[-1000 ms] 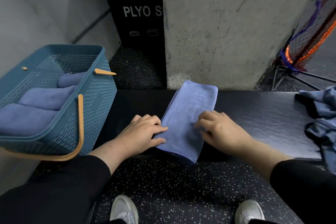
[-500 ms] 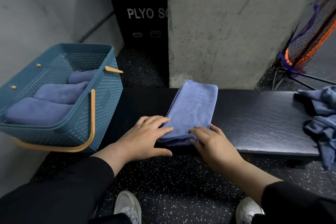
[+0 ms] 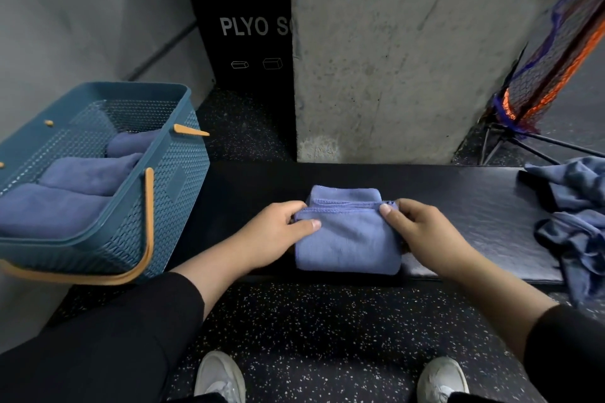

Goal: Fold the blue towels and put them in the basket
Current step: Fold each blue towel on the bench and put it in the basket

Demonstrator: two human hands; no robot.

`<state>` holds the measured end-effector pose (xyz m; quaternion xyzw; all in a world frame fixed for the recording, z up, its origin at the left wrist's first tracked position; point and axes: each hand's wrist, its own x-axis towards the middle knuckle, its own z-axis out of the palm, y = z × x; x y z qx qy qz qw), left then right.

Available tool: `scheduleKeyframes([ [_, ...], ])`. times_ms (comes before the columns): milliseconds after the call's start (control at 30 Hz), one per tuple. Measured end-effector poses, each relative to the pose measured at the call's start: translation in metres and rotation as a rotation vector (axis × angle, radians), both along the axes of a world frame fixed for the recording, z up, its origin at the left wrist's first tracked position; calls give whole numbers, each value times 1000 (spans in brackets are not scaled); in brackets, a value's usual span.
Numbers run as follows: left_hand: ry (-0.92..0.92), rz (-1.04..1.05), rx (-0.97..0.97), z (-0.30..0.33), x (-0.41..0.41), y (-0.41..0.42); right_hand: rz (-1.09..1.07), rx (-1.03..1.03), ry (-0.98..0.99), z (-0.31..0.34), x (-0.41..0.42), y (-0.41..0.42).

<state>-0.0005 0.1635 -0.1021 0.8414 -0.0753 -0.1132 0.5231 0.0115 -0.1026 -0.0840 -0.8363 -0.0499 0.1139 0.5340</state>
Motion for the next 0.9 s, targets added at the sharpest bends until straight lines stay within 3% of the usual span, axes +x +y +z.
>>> scheduleKeyframes([
  [67, 9, 81, -13, -3, 10, -4, -25, 188, 109, 1, 8, 1],
  [133, 18, 167, -28, -4, 21, -8, 19, 227, 178, -1, 16, 1],
  [267, 54, 251, 34, -15, 48, -14, -89, 52, 96, -16, 43, 1],
  [367, 58, 357, 56, -18, 65, -20, -123, -217, 1, -31, 64, 2],
  [467, -170, 422, 349, -18, 67, -23, -198, -476, -110, -49, 71, 6],
  [567, -461, 124, 521, -21, 56, -25, -222, -526, -437, -49, 67, 5],
  [667, -415, -221, 788, -31, 43, -29, 86, -482, -755, -41, 55, 5],
  [733, -332, -308, 902, -39, 38, -27, 317, -628, -637, -46, 42, 8],
  [800, -249, -336, 901, -43, 35, -22, 477, -826, -356, -58, 33, 5],
  [900, -180, -317, 896, -45, 34, -10, 542, -833, -264, -65, 35, -11],
])
